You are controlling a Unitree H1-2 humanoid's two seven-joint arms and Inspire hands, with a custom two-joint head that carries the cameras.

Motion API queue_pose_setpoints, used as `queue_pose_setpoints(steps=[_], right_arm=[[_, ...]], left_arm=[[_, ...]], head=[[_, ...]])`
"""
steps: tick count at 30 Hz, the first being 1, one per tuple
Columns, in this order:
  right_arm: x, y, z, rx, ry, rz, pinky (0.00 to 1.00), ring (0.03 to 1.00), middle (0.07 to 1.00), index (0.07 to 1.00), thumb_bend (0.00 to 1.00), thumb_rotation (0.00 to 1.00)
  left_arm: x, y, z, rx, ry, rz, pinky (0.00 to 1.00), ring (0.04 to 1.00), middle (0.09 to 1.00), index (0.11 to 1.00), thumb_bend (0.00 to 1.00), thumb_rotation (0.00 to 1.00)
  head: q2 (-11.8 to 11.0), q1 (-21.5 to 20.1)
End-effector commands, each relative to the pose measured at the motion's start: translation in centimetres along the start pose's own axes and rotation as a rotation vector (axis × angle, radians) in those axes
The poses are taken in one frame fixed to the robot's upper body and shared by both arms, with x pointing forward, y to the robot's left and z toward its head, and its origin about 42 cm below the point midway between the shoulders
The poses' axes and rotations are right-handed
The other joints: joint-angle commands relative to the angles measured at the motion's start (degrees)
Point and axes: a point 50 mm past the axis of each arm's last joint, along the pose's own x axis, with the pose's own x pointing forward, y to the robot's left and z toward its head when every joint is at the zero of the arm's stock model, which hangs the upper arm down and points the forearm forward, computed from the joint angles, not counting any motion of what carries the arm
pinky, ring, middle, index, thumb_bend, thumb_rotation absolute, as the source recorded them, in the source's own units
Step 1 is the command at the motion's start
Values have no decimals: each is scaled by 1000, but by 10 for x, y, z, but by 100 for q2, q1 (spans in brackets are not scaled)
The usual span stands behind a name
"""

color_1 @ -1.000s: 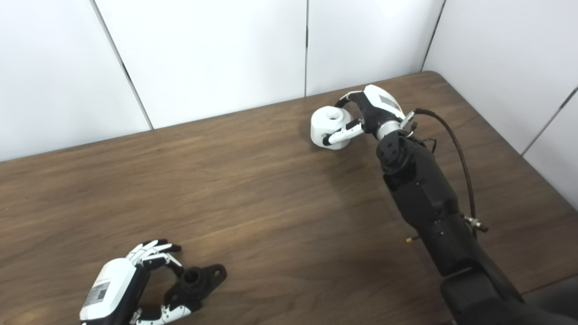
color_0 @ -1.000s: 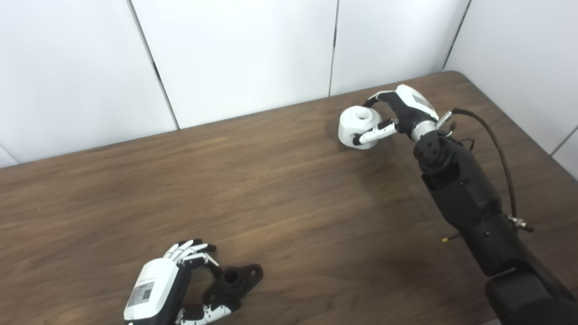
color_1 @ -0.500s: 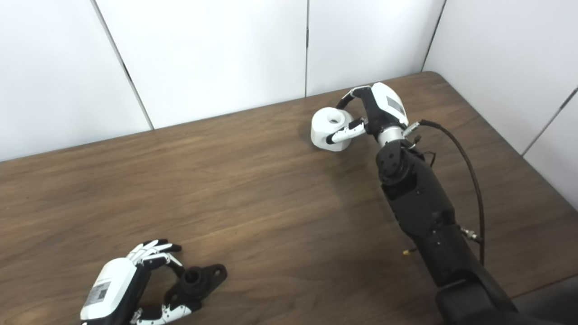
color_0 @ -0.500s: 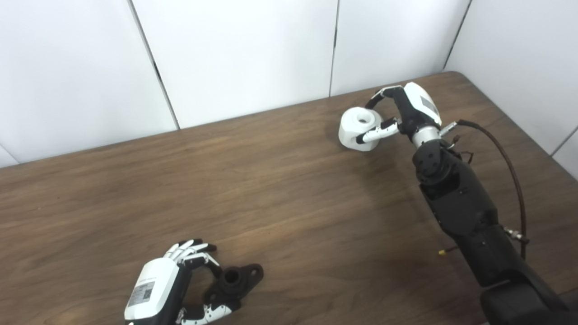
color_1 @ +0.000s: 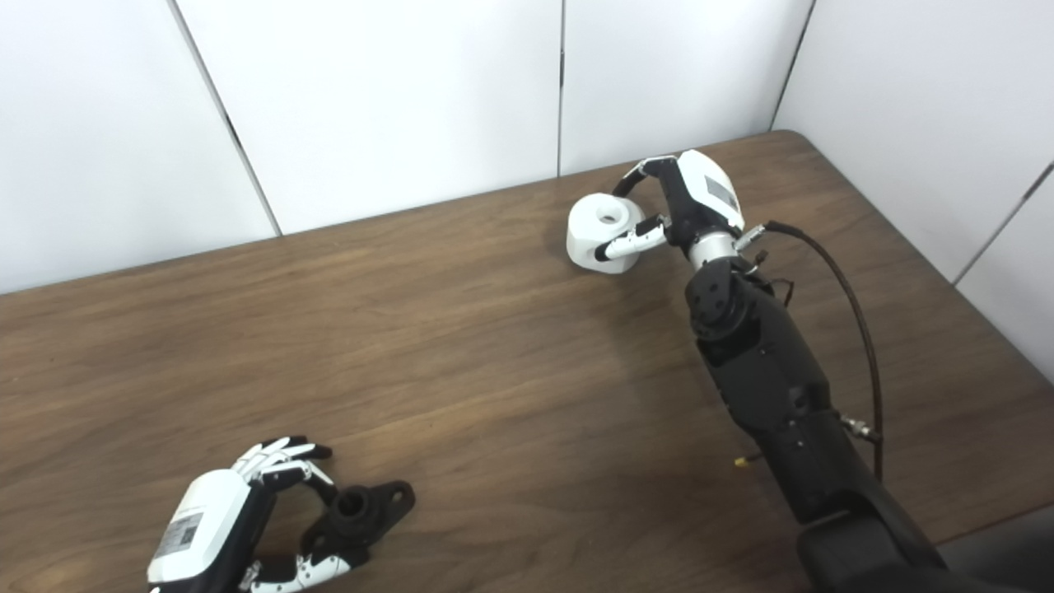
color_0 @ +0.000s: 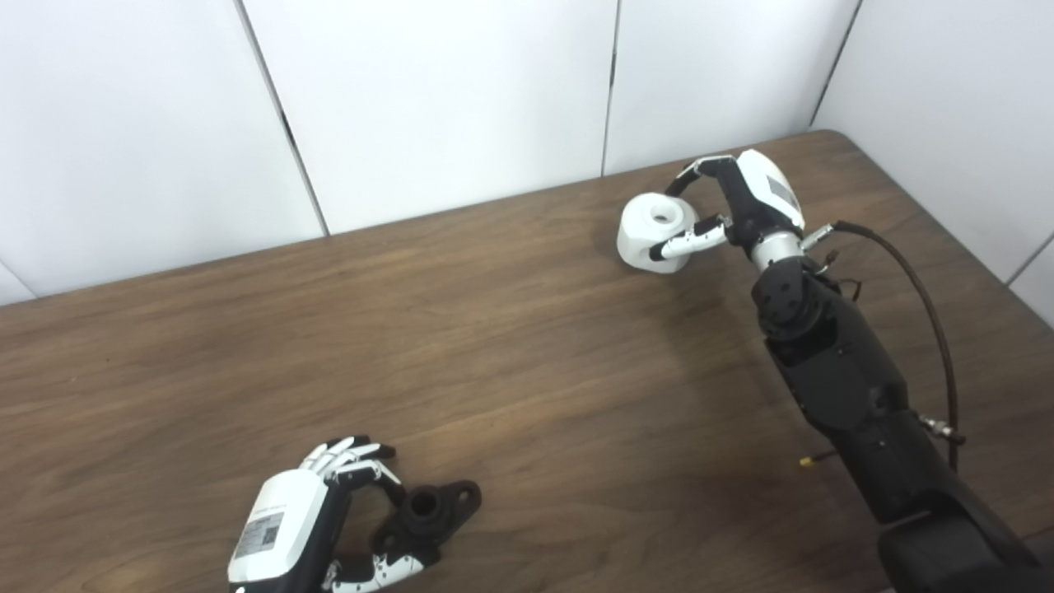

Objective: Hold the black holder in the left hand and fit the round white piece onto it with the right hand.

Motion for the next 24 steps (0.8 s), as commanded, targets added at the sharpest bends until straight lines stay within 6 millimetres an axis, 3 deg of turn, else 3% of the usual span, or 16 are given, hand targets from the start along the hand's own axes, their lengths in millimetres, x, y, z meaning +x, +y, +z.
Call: queue_pose_setpoints(steps=[1, 9, 24], right_arm=[[6, -17, 12, -10, -69, -49, 840, 894, 804, 483, 525, 137], [-15, -31, 33, -40, -194, -43, 831, 898, 808, 484, 525, 137], [-80, -59, 93, -56, -452, 54, 828, 904, 801, 483, 525, 138]], left_arm=[[-9, -16, -9, -5, 72, -101, 895, 880, 795, 488, 517, 48], [-6, -20, -7, -4, 68, -100, 890, 878, 792, 488, 517, 47], [5, -33, 2, 1, 71, -108, 895, 884, 792, 488, 517, 47]], head=[[-2, 8], [-15, 157], [-133, 772]])
